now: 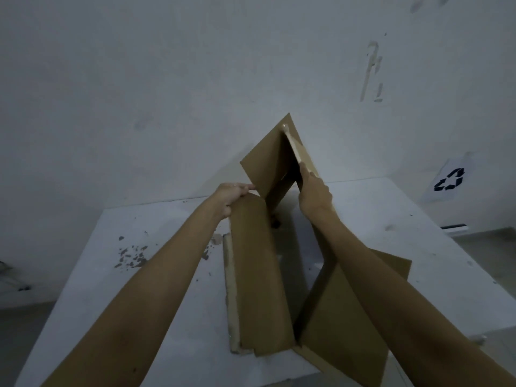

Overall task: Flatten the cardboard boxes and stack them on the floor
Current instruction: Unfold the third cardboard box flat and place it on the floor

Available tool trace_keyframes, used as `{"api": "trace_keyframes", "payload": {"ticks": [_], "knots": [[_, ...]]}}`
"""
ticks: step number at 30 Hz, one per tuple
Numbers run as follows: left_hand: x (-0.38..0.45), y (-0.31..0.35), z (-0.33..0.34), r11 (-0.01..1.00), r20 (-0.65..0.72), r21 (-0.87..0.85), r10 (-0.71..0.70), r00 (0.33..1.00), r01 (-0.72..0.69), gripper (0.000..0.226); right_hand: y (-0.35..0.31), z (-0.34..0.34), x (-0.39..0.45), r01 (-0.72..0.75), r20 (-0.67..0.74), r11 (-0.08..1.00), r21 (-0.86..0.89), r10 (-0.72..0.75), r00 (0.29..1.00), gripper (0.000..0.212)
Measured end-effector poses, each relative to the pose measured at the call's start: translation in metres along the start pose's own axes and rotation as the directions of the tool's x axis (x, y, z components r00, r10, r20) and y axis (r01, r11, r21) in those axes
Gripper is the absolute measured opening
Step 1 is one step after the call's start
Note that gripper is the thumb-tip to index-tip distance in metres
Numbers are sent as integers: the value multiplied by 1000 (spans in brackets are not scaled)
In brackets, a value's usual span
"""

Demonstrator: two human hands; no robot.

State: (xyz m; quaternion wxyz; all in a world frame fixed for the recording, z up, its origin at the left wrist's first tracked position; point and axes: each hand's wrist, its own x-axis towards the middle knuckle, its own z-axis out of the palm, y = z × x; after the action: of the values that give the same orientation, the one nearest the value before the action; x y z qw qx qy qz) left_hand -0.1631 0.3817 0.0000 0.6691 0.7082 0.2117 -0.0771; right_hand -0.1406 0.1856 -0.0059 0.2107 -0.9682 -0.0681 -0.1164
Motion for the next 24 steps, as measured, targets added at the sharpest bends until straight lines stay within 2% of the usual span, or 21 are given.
{"api": "trace_keyframes", "payload": {"ticks": [6, 10, 12, 15, 17, 19, 21, 23, 24], "knots": [[-17, 1, 21, 984, 79, -131, 134, 988, -123, 30, -13, -44, 4, 43, -135, 998, 47, -36, 990, 62], [-28, 4, 43, 953, 192, -259, 210, 959, -157, 39, -28, -64, 2, 80, -209, 993, 87, -60, 976, 65], [-36, 9, 54, 930, 260, -331, 253, 932, -161, 45, -32, -70, -2, 109, -226, 991, 83, -88, 970, 67], [-46, 18, 62, 915, 344, -347, 328, 880, -205, 49, -38, -74, -10, 152, -230, 986, 67, -133, 964, 72], [-56, 25, 63, 892, 408, -398, 383, 829, -216, 41, -40, -77, -12, 166, -245, 985, 44, -151, 958, 72], [-66, 36, 62, 847, 481, -519, 403, 779, -118, 32, -41, -84, -9, 207, -287, 978, 23, -191, 939, 68], [-68, 48, 60, 790, 503, -612, 413, 759, -24, 54, -40, -94, -4, 266, -326, 964, 13, -248, 912, 67], [-65, 61, 57, 764, 502, -645, 421, 755, 2, 82, -40, -103, -2, 347, -349, 938, 3, -324, 879, 68], [-64, 68, 56, 774, 505, -634, 424, 752, -11, 89, -40, -105, -1, 395, -348, 919, 2, -370, 861, 66]]}}
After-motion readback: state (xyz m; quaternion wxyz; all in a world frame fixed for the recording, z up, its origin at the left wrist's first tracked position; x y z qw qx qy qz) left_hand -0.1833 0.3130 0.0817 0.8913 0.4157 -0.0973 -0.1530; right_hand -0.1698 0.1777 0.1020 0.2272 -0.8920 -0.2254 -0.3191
